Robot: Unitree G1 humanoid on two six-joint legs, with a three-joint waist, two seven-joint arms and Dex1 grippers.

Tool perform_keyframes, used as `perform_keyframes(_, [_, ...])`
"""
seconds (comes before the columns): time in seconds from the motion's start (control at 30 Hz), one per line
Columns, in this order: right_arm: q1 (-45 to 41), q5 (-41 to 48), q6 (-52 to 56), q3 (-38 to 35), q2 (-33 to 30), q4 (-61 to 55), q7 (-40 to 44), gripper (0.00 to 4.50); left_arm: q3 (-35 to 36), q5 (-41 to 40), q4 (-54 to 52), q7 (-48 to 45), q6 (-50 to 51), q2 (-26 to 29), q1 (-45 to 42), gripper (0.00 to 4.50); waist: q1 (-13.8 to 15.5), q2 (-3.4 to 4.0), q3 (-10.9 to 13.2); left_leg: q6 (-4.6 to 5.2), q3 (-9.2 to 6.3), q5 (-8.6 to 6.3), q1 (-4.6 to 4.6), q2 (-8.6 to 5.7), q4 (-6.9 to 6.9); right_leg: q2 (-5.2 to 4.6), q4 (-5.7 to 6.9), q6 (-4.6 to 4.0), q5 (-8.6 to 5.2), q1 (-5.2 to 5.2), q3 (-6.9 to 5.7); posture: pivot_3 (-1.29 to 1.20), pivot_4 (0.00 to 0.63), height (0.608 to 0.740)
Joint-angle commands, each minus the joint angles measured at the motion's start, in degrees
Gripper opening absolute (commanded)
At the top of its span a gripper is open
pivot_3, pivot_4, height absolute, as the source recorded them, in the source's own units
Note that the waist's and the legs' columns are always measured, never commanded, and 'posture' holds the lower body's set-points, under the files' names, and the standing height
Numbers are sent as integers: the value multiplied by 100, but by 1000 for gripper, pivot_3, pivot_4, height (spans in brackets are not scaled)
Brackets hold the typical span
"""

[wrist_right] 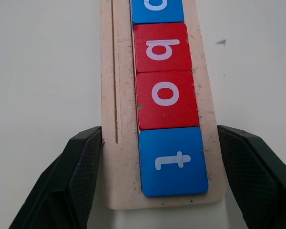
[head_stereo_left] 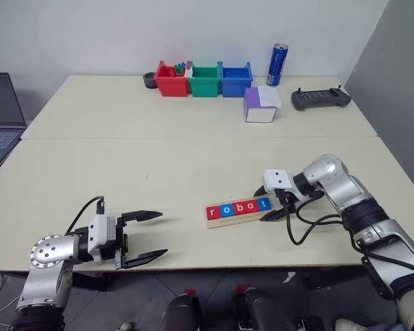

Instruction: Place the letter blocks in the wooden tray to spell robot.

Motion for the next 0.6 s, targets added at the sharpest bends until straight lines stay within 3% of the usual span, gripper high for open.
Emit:
perform_keyframes(0.03, [156,9,617,-243,-210,-561,-274,3404,74,-86,-5,-65,-85,48,-98,4500,0,0,0,0,-1,0,-1,0,0,0,0,0,0,0,-1,0,150,740])
perform_keyframes(0.33, [856,84,2123,-290,-419,-2047,-726,3404,28,-71,-5,-101,-24,23,-206,4500,6,-1,0,0,-3,-1,-1,0,-1,0,0,1,-1,-1,-2,0,150,740])
perform_keyframes(0.6, [764,11,1791,-159,-430,-1935,-818,3404,-22,-52,57,-141,12,7,-331,4500,7,-2,-1,1,-3,-1,-2,0,-1,0,-2,2,-1,-1,-3,0,150,740])
